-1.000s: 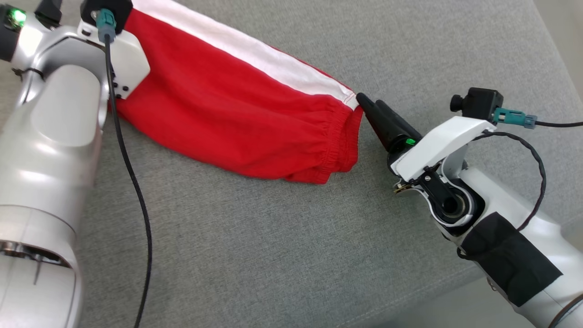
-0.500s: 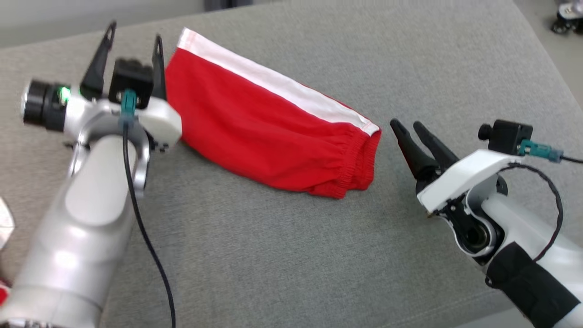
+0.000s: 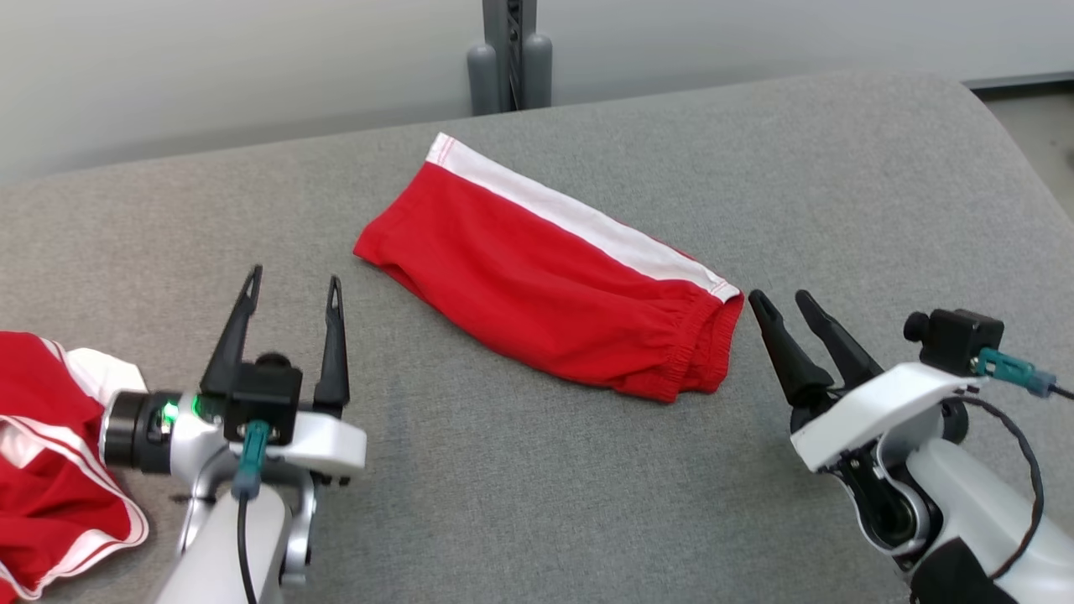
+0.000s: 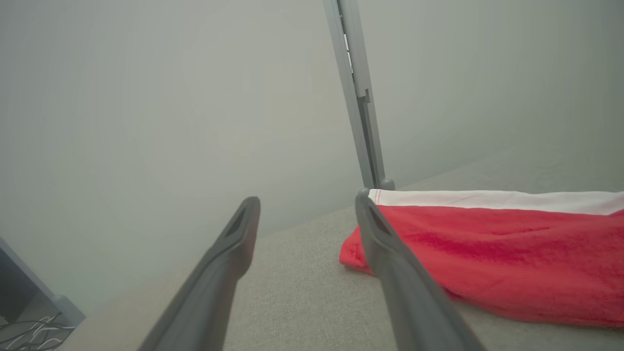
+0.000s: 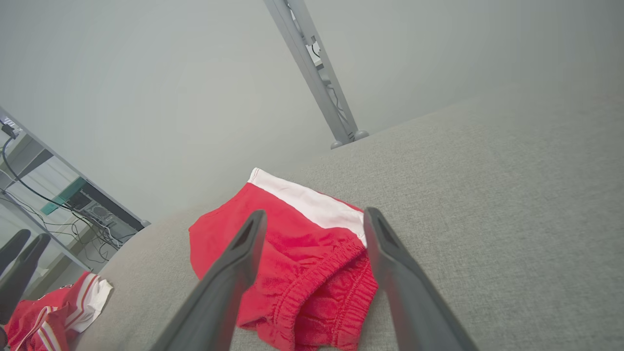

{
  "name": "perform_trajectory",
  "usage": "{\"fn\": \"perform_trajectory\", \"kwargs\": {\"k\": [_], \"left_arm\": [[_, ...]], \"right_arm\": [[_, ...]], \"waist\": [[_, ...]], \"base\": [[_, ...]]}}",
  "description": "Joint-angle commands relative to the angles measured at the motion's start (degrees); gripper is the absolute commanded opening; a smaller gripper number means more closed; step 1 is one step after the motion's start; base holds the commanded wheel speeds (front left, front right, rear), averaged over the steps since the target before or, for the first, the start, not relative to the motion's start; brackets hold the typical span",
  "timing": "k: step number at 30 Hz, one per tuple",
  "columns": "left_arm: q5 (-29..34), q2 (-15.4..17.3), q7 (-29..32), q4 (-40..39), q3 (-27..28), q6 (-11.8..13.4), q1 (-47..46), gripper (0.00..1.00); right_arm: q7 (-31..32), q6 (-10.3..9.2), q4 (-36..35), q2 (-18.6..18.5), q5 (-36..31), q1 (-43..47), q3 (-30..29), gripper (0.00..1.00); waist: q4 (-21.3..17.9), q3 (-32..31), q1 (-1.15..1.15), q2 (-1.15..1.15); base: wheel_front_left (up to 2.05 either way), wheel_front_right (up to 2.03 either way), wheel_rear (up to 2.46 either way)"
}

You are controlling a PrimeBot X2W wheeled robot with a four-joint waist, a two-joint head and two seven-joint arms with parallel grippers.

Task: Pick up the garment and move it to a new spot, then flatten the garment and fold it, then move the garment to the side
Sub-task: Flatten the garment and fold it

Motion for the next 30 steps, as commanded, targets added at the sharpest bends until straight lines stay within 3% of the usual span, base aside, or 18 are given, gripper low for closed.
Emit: {"fn": "perform_trajectory", "kwargs": {"k": [1,6,11,16,26,30], "left_arm": [[-0.1,0.0,-0.2,-2.2,0.8,0.6,2.5,1.0],[0.0,-1.8,-0.2,-6.4,1.9,0.4,9.5,1.0],[0.2,-3.3,-0.2,-7.3,2.7,0.2,13.4,1.0],[1.2,-4.2,-0.2,-7.4,3.4,-0.6,15.2,1.0],[3.9,-4.2,-0.2,-6.3,3.3,-1.4,13.9,1.0],[4.2,-4.5,-0.2,-6.0,3.1,-1.6,13.7,1.0]], "right_arm": [[-0.3,0.01,-0.6,0.2,-3.1,2.1,-1.8,1.0],[-0.3,0.01,-2.1,2.2,-9.7,7.7,-6.8,1.0],[-0.3,0.01,-1.4,4.1,-11.4,11.1,-8.5,1.0],[-0.3,0.01,0.1,5.5,-7.9,12.8,-9.3,1.0],[1.7,0.01,1.4,7.2,5.3,9.3,-9.2,1.0],[1.1,0.01,4.9,7.1,5.5,7.9,-9.4,1.0]], "waist": [[0.9,-1.4,0.0,0.0],[1.3,-2.9,0.0,0.0],[1.8,-3.5,0.0,0.0],[2.7,-3.5,0.0,0.0],[5.7,-1.4,0.0,0.0],[6.6,-0.7,0.0,0.0]], "base": [[0.0,0.0,0.0],[0.0,0.0,0.0],[0.0,0.0,0.0],[0.0,0.0,0.0],[0.0,0.0,0.0],[0.0,0.0,0.0]]}}
